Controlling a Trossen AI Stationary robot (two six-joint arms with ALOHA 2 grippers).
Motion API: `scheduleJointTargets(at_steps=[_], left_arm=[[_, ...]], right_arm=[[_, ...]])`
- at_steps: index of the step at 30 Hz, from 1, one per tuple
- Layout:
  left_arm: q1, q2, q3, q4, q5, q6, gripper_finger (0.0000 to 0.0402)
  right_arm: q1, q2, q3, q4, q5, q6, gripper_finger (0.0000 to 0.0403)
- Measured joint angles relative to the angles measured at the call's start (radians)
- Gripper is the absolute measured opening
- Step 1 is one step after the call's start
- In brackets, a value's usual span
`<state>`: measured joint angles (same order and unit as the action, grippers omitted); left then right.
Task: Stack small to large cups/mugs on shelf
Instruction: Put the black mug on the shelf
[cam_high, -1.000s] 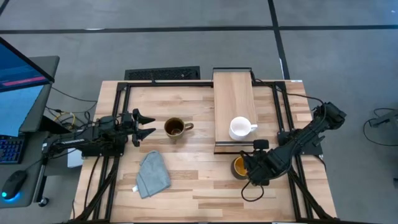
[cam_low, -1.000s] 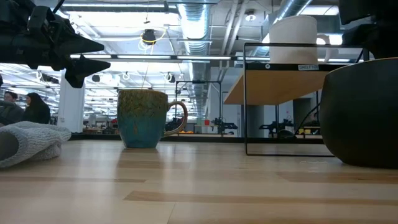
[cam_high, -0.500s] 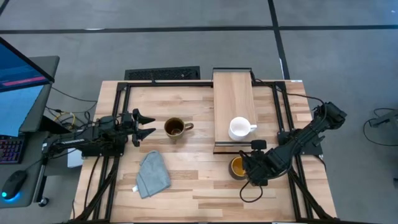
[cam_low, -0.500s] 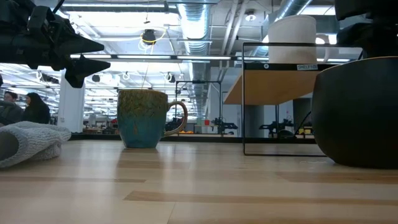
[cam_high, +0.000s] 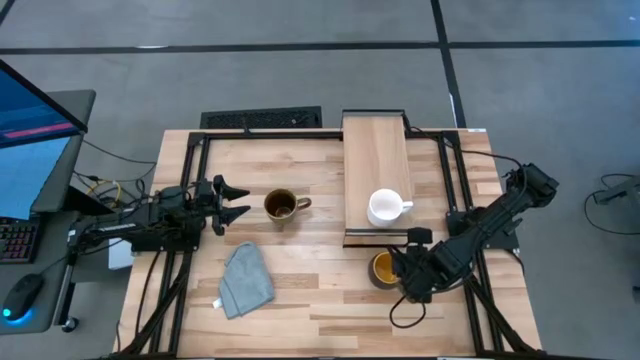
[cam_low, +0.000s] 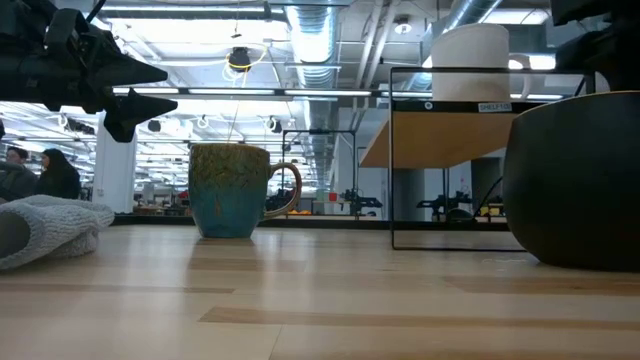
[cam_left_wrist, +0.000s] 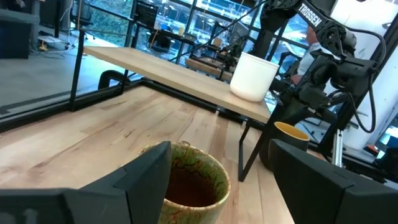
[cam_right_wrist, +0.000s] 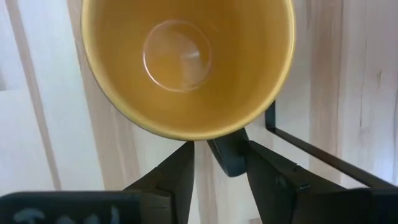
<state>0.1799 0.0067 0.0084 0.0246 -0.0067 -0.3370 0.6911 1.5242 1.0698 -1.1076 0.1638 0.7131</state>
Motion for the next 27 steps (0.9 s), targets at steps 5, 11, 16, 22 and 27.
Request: scheduleJointTargets(at_steps=[5,11,16,22,27], left_arm=[[0.0,0.0,0.0,0.0,0.0,0.0,0.0261],[0.0,0.0,0.0,0.0,0.0,-0.016,0.0261],[0.0,0.0,0.0,0.0,0.0,-0.017,0.0261],[0.0,0.0,0.0,0.0,0.0,-0.019,0.0261],[0.0,0.0,0.0,0.0,0.0,-0.019,0.0261]], right_arm=[[0.003,0.001,0.0,0.001,-0.002,0.043,0.0162],[0.003,0.003,-0.001,-0.039,-0.004,0.057,0.0162],[0.004,0.003,-0.001,-0.043,-0.006,0.079,0.0162],[0.004,0.004,-0.003,-0.067,-0.001,0.104,0.0162],[0.027,0.004,-0.004,-0.074,0.001,0.163,0.0162]])
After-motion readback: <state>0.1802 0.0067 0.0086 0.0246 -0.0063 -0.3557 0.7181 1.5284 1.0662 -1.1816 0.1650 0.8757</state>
